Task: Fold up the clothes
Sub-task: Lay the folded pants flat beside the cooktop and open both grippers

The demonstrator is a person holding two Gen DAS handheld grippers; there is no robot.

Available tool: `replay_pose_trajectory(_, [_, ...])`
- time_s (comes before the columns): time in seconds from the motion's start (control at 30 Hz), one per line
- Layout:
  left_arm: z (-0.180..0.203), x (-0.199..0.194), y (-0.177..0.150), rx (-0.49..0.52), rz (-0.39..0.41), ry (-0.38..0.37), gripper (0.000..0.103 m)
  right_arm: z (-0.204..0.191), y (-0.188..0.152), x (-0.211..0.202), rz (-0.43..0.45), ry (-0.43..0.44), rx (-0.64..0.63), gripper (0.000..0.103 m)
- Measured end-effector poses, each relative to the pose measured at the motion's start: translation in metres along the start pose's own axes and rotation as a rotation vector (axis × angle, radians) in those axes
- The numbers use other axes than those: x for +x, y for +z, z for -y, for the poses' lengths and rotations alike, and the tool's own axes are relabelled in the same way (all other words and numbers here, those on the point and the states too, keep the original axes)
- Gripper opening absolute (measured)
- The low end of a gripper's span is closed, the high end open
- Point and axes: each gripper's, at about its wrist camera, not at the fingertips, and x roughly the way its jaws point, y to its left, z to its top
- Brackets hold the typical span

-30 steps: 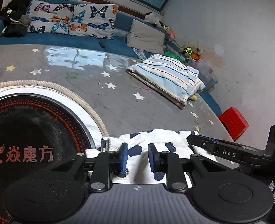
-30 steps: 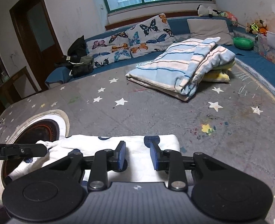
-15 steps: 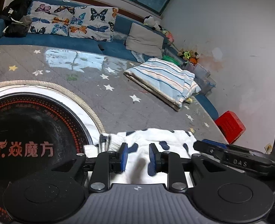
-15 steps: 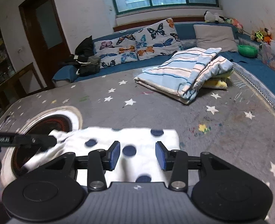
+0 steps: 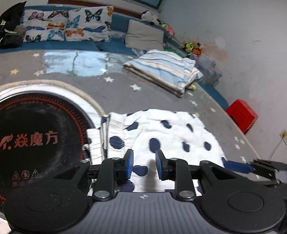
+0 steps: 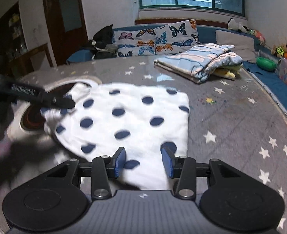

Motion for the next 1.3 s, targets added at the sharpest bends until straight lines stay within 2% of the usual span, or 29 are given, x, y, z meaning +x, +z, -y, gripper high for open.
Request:
replay_pose_trajectory(0.17, [0.000, 0.000, 0.000, -0.011, -0.001, 0.004, 0.027, 0.000, -0.006, -0.009, 0.003, -0.028, -0.023, 0.042])
replay_pose_trajectory(0.33, [0.007, -0.010, -0.003, -0.008, 0.016, -0.007, 0.036, -0.005, -0.007, -0.015, 0.034, -0.019, -0.017, 0.046])
replay_pose_trajectory(0.47, [0.008, -0.017, -0.006, -0.011, 0.024, -0.010, 0.037, -0.011, -0.015, -0.013, 0.019, -0.025, -0.041, 0.047])
replay_pose_trajectory(0.67, [0.006, -0.020, -0.009, -0.009, 0.030, -0.002, 0.037, -0.019, -0.014, -0.030, 0.070, -0.034, -0.066, 0.047])
replay_pose_trajectory(0.9, [0.005, -0.019, -0.012, -0.008, 0.030, 0.004, 0.037, -0.015, -0.028, -0.027, 0.024, -0.029, -0.042, 0.047])
replay_pose_trajectory(0.97, [0.008, -0.024, -0.013, 0.002, 0.037, 0.003, 0.038, -0.015, -0.028, -0.032, 0.036, -0.027, -0.038, 0.054])
replay_pose_trajectory(1.1, [0.013, -0.034, -0.017, 0.018, 0.057, -0.005, 0.050, -0.020, -0.027, -0.042, 0.069, -0.022, -0.044, 0.065])
replay_pose_trajectory(1.13, [0.014, -0.037, -0.018, 0.022, 0.061, -0.010, 0.054, -0.021, -0.027, -0.043, 0.073, -0.021, -0.045, 0.071])
replay_pose_trajectory(1.23, [0.019, -0.045, -0.025, 0.039, 0.071, -0.015, 0.061, -0.026, -0.029, -0.043, 0.078, -0.024, -0.042, 0.075])
replay_pose_trajectory(1.3, [0.021, -0.049, -0.030, 0.049, 0.075, -0.017, 0.069, -0.029, -0.030, -0.043, 0.083, -0.029, -0.036, 0.082])
